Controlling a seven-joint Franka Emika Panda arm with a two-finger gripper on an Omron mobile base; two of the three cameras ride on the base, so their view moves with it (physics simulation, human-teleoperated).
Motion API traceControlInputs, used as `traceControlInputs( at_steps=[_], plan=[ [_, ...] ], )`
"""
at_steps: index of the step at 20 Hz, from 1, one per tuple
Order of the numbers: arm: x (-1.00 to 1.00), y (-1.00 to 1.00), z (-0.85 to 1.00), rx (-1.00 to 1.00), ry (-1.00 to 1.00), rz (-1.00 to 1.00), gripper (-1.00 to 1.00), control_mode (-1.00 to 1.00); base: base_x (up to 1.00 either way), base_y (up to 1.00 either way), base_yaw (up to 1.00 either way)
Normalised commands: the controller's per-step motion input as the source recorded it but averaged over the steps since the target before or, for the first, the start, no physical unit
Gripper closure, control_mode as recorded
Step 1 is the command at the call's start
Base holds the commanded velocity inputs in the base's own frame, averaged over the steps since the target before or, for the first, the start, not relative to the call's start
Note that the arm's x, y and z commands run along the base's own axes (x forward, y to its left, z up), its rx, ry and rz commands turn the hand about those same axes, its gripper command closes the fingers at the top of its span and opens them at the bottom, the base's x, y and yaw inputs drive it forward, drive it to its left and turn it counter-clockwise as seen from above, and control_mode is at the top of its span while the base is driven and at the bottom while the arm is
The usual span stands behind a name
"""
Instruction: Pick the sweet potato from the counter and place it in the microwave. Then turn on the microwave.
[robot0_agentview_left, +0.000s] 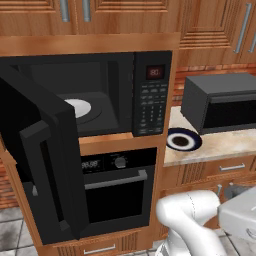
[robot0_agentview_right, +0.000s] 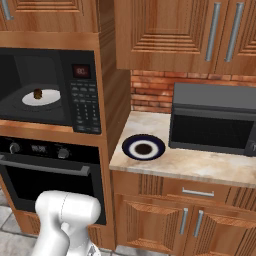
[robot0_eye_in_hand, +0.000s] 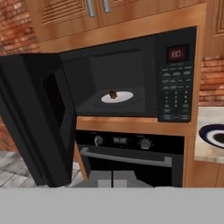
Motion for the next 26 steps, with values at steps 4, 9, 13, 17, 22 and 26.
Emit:
traceControlInputs(
  at_steps=[4,9,13,17,22,26],
  plan=[
    [-0.23,0.0,0.0,0.0,-0.07,-0.01,1.0,-1.0,0.0,0.0,0.0],
    [-0.17,0.06,0.0,-0.01,-0.1,-0.02,1.0,-1.0,0.0,0.0,0.0],
    [-0.11,0.12,0.02,-0.01,-0.12,-0.01,1.0,-1.0,0.0,0.0,0.0],
    [-0.05,0.2,0.03,-0.02,-0.11,-0.01,1.0,-1.0,0.0,0.0,0.0],
    [-0.03,0.23,0.03,-0.02,-0.1,-0.01,1.0,-1.0,0.0,0.0,0.0],
    [-0.04,0.21,0.03,-0.01,-0.1,-0.01,1.0,-1.0,0.0,0.0,0.0]
  ],
)
